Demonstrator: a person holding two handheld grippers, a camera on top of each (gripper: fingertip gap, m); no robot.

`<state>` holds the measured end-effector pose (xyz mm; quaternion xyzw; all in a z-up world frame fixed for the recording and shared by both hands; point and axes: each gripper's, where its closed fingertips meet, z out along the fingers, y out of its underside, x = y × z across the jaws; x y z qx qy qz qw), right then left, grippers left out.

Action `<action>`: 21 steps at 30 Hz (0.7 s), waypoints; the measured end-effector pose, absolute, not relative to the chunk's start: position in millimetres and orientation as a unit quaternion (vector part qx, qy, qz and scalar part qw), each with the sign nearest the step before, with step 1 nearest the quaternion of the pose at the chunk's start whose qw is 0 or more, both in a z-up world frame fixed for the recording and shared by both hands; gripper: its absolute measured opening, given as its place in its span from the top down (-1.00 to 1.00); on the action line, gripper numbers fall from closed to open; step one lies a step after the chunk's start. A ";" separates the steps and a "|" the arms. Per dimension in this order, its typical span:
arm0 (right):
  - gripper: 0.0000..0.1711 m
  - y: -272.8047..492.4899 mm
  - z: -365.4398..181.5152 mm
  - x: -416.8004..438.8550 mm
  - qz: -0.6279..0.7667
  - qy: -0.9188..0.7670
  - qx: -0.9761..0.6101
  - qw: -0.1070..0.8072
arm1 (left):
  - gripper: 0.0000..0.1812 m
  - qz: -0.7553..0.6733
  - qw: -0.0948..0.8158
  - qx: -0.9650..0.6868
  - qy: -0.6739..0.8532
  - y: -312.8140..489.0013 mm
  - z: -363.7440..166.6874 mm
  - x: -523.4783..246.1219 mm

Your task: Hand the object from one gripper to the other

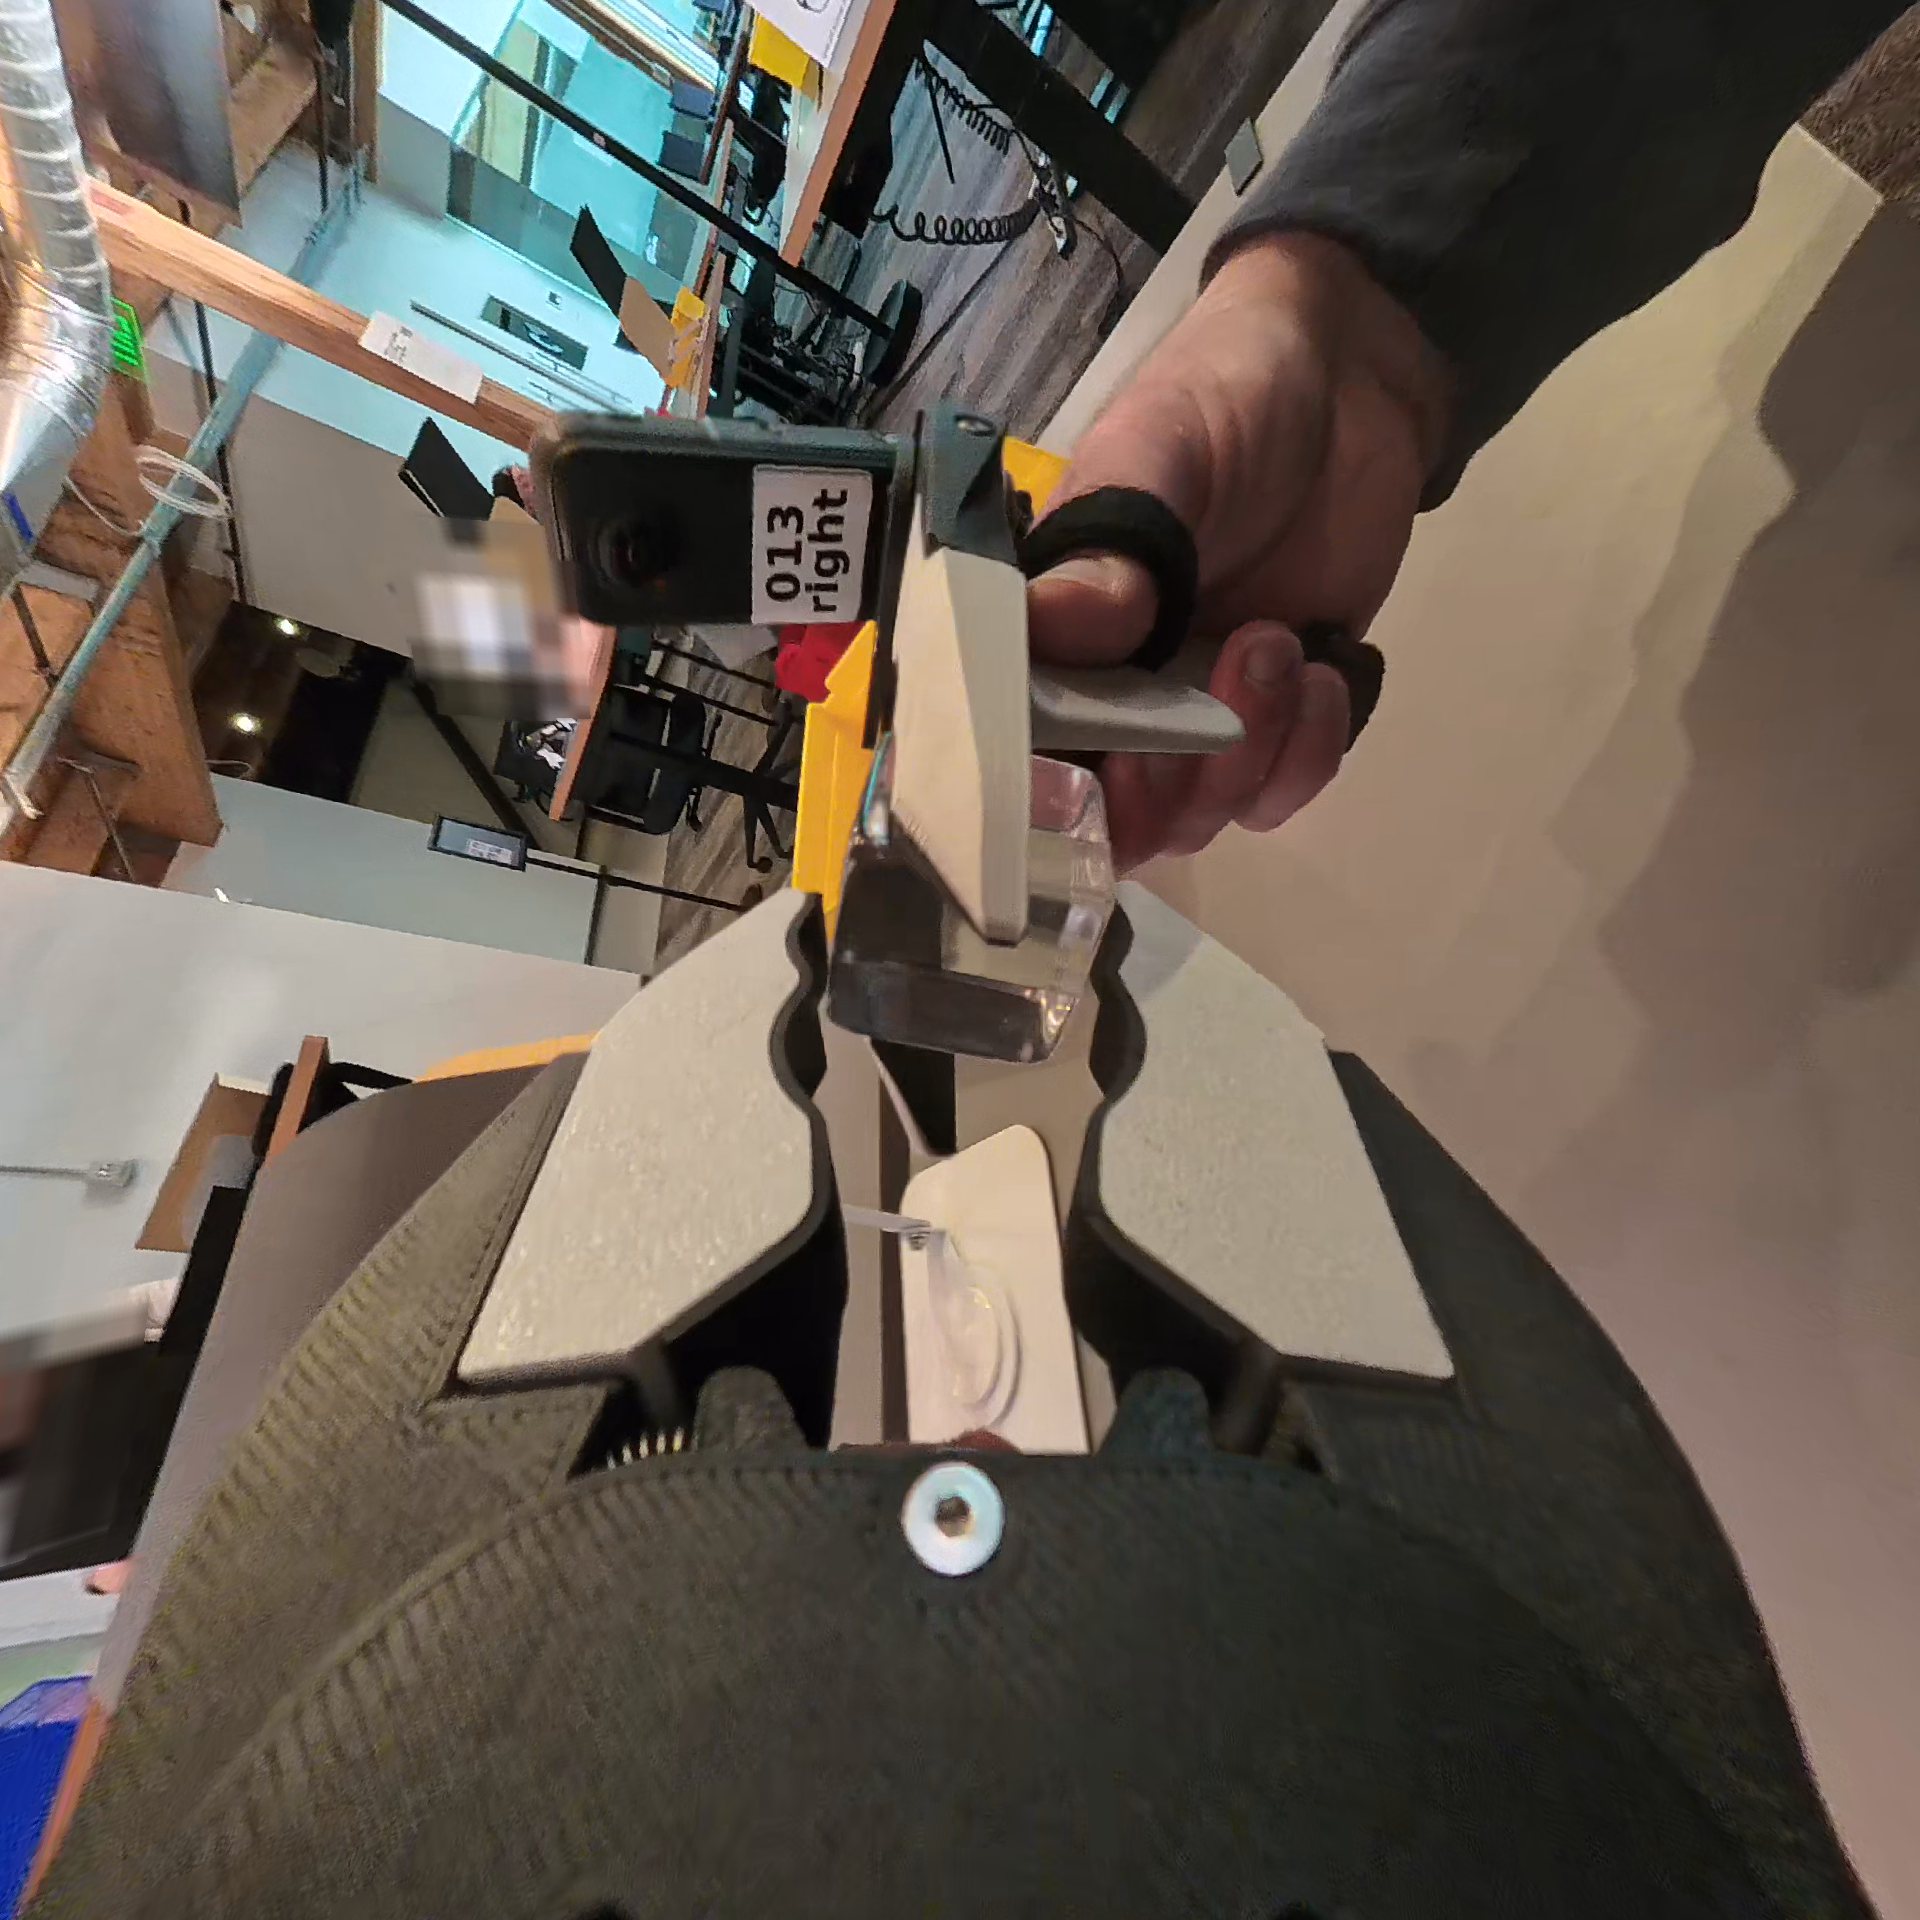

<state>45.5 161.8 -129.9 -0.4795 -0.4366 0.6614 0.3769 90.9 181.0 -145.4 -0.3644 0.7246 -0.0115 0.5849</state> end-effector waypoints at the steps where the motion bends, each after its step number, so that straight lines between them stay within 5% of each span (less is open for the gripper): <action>1: 0.45 162.2 -130.2 46.0 0.646 -0.446 -0.482 0.389 | 0.45 -0.025 0.584 -0.375 0.720 179.8 -144.1 89.3; 11: 0.45 188.6 -135.6 64.3 0.448 -0.522 -0.509 0.518 | 0.40 -0.268 0.550 -0.537 0.580 185.5 -132.0 63.2; 21: 0.45 194.7 -142.4 64.2 0.257 -0.589 -0.477 0.599 | 0.13 -0.552 0.375 -0.639 0.383 190.7 -138.6 78.3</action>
